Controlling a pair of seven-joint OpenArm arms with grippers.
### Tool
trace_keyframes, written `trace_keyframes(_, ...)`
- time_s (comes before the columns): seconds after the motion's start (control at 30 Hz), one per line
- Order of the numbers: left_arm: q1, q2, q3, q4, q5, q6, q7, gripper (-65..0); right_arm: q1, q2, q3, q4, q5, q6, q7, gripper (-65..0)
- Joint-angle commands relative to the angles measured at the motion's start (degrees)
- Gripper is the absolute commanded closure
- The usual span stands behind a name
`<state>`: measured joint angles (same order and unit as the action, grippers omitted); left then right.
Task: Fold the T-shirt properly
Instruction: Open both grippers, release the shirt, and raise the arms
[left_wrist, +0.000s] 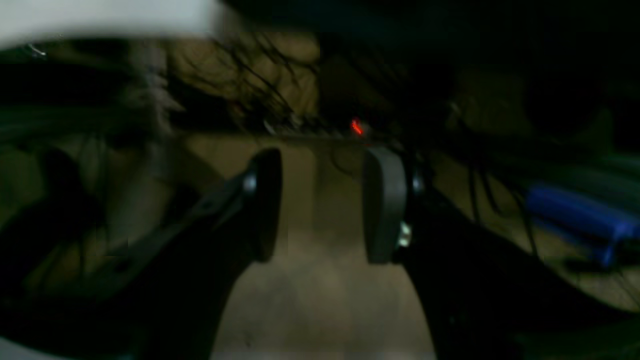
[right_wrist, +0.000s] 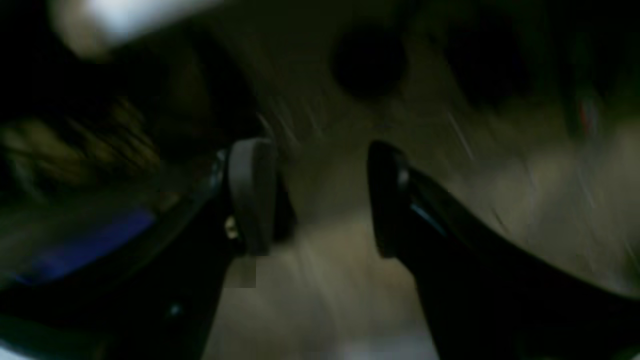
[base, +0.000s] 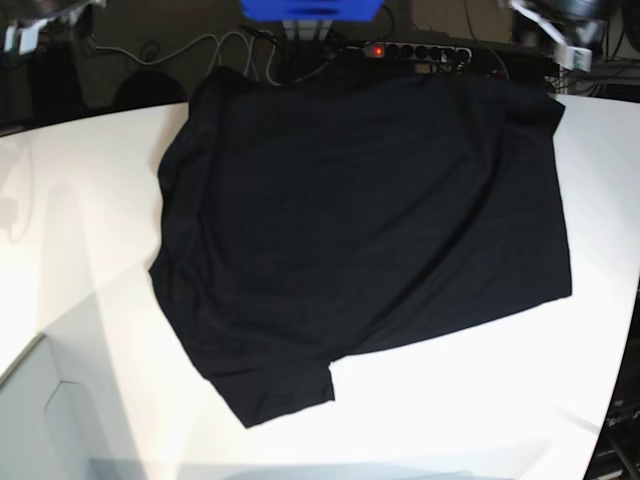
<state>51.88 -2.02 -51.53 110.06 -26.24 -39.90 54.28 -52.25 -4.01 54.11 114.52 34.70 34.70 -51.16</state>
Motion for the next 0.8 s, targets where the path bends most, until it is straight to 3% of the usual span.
trace_keyframes(0.0,0.56,-0.04,2.87,-2.06,2.28,-0.1,-0.52,-25.8,-0.19,0.71,-0.79,0.34,-1.69,0.51,1.27,-30.3)
trace_keyframes(0.13,-1.02,-0.31,19.84,-17.88,17.32,-0.1,-11.25,-25.8,1.3,2.47,-11.87,-8.1,-18.92,0.51,5.22,-30.3)
trace_keyframes(0.23,-6.47,-2.24,31.97,-35.29,27.87,-0.1,-22.59,-25.9,2.8,6.08,-27.16,-22.08,-33.42,0.51,13.66,-30.3)
trace_keyframes(0.33,-16.49,-2.51,37.51,-57.36,35.16,-0.1,-30.68,-26.0,8.78,9.51,-42.9,-40.81,-45.47,0.34,18.5,-30.3)
trace_keyframes(0.43,-26.51,-2.68,37.77,-76.35,38.59,-0.1,-38.24,-26.0,18.97,9.24,-46.06,-61.2,-47.31,0.25,19.99,-30.3)
trace_keyframes(0.5,-31.26,-4.26,37.86,-85.4,39.56,-0.1,-44.48,-26.0,24.69,9.24,-46.24,-74.48,-46.79,0.25,25.09,-30.3)
trace_keyframes(0.57,-33.11,-5.14,37.86,-89.09,39.73,-0.1,-48.52,-26.0,29.08,9.42,-45.89,-83.79,-46.87,0.16,30.98,-30.3)
trace_keyframes(0.67,-34.08,-5.58,37.68,-89.01,39.47,0.21,-50.19,-26.0,32.86,9.51,-45.8,-90.83,-46.79,0.07,36.26,-30.3)
trace_keyframes(0.77,-35.57,-5.58,37.77,-89.01,39.73,8.3,-50.72,-26.0,34.36,9.33,-45.8,-92.15,-46.79,-1.69,38.28,-30.3)
